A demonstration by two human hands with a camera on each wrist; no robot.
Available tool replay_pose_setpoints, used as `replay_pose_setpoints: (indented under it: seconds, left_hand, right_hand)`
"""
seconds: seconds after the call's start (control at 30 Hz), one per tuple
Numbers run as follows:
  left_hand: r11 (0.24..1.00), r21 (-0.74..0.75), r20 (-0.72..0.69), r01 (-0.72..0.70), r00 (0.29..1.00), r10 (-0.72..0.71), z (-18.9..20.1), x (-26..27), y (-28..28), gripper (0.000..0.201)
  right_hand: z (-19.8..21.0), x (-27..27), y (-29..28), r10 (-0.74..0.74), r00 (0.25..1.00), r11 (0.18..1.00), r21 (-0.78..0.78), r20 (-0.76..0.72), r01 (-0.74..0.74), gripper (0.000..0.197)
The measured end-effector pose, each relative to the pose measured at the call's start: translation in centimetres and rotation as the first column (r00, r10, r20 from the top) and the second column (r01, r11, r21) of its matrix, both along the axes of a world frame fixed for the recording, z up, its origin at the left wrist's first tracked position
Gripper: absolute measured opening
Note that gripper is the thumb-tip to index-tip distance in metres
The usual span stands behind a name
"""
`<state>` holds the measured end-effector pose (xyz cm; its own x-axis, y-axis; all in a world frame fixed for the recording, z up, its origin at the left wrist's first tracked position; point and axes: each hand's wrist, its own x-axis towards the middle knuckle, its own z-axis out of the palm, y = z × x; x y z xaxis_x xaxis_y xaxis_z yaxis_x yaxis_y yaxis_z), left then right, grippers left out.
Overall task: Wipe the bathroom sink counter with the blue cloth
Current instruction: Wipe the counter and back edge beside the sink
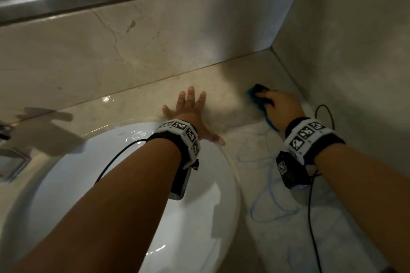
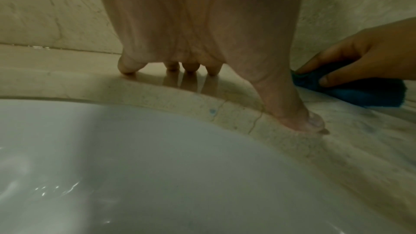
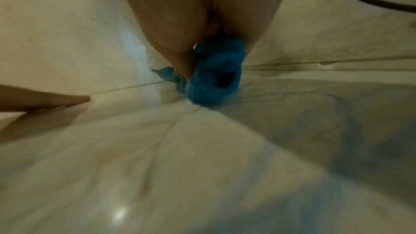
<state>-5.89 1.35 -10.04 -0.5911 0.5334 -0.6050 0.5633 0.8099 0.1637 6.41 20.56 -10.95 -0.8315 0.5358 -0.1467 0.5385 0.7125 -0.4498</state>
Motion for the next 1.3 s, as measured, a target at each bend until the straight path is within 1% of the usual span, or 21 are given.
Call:
replay_pose_setpoints:
  seconds: [0.07,0.17,0.23,0.27,0.3,0.33,0.43,0.47,0.5,0.57,0.63,0.67,0.77,0.87,0.93,1.03,1.07,1.13,1.23,1.3]
  left_hand:
    - [1.000,0.002,-0.003,0.002,1.000,-0.002,-0.1,0.0,0.0,0.143]
    - [1.000,-0.007,-0.009,0.001,1.000,-0.001,-0.1,0.0,0.1,0.144]
    - [1.000,-0.012,-0.010,0.001,1.000,-0.001,-0.1,0.0,0.1,0.144]
    - [1.000,-0.010,-0.012,0.001,1.000,-0.001,-0.1,0.0,0.1,0.144]
    - [1.000,-0.007,-0.015,0.001,1.000,-0.001,-0.1,0.0,0.0,0.144]
    - [1.000,-0.003,-0.017,0.003,1.000,-0.003,-0.1,0.0,-0.1,0.143]
    - [1.000,0.002,-0.012,0.005,1.000,-0.005,-0.3,0.2,-0.2,0.140]
    - [1.000,0.000,-0.009,0.006,1.000,-0.006,-0.3,0.2,-0.2,0.140]
    - [1.000,0.001,-0.006,0.007,1.000,-0.007,-0.1,0.3,-0.2,0.138]
    - [0.999,0.014,-0.018,0.035,0.999,-0.035,0.3,0.7,0.0,0.133]
    - [0.994,0.026,-0.035,0.108,0.994,-0.107,0.7,1.4,0.3,0.128]
    - [0.991,0.032,-0.024,0.132,0.991,-0.132,0.8,1.7,0.5,0.129]
    - [0.991,0.024,0.009,0.130,0.991,-0.130,0.4,2.4,0.9,0.136]
    - [0.993,0.029,0.006,0.117,0.993,-0.117,0.0,2.5,0.9,0.139]
    - [0.992,0.055,0.010,0.110,0.994,-0.110,-0.1,2.4,0.8,0.139]
    - [0.993,0.063,0.017,0.099,0.995,-0.100,-0.1,2.5,0.8,0.138]
    - [0.994,0.063,0.017,0.095,0.995,-0.096,-0.1,2.5,0.8,0.138]
    - [0.994,0.065,0.018,0.091,0.996,-0.092,-0.1,2.5,0.8,0.138]
    - [0.994,0.051,0.012,0.098,0.995,-0.099,0.0,2.5,0.9,0.140]
    - [0.995,0.033,0.017,0.097,0.995,-0.098,0.2,2.6,1.0,0.141]
  right_hand:
    - [-0.1,0.2,-2.0,0.035,0.999,0.998,0.046,0.003,-0.035,0.041]
    - [-0.4,1.4,-5.8,0.208,0.976,0.976,0.073,-0.065,-0.203,0.036]
    - [-0.4,2.3,-6.9,0.317,0.947,0.947,0.077,-0.045,-0.313,0.035]
    - [-0.4,2.4,-6.6,0.340,0.940,0.939,0.067,-0.028,-0.338,0.034]
    - [-0.4,2.3,-5.9,0.333,0.943,0.942,0.056,-0.023,-0.331,0.035]
    - [-0.4,2.1,-4.9,0.284,0.958,0.958,0.041,-0.027,-0.283,0.035]
    - [-0.2,1.5,-1.7,0.036,0.999,0.999,0.039,-0.032,-0.035,0.037]
    - [-0.2,1.4,-1.1,-0.014,1.000,0.998,0.060,-0.018,0.015,0.038]
    - [-0.2,1.4,-1.0,-0.034,0.999,0.996,0.082,0.000,0.034,0.038]
    - [-0.1,1.7,-1.9,-0.019,0.999,0.995,0.102,0.030,0.016,0.038]
    - [-0.1,2.2,-3.5,0.025,0.999,0.996,0.087,0.025,-0.027,0.039]
    - [-0.2,2.5,-4.4,0.054,0.998,0.995,0.086,0.016,-0.055,0.039]
    - [-0.3,3.5,-6.7,0.150,0.989,0.983,0.107,0.012,-0.150,0.040]
    - [-0.3,3.6,-6.2,0.174,0.984,0.983,0.055,-0.026,-0.173,0.038]
    - [-0.4,3.1,-4.5,0.125,0.992,0.991,0.046,-0.028,-0.124,0.037]
    - [-0.7,1.8,-1.6,-0.020,1.000,0.995,0.094,-0.003,0.020,0.039]
    - [-0.7,1.4,-1.1,-0.045,0.999,0.993,0.106,0.009,0.044,0.040]
    - [-0.9,1.0,-1.4,-0.050,0.998,0.993,0.104,0.025,0.047,0.043]
    - [-0.7,1.5,-4.4,0.036,0.999,0.995,0.090,0.004,-0.037,0.044]
    - [-0.4,2.4,-6.7,0.151,0.989,0.985,0.086,-0.003,-0.150,0.042]
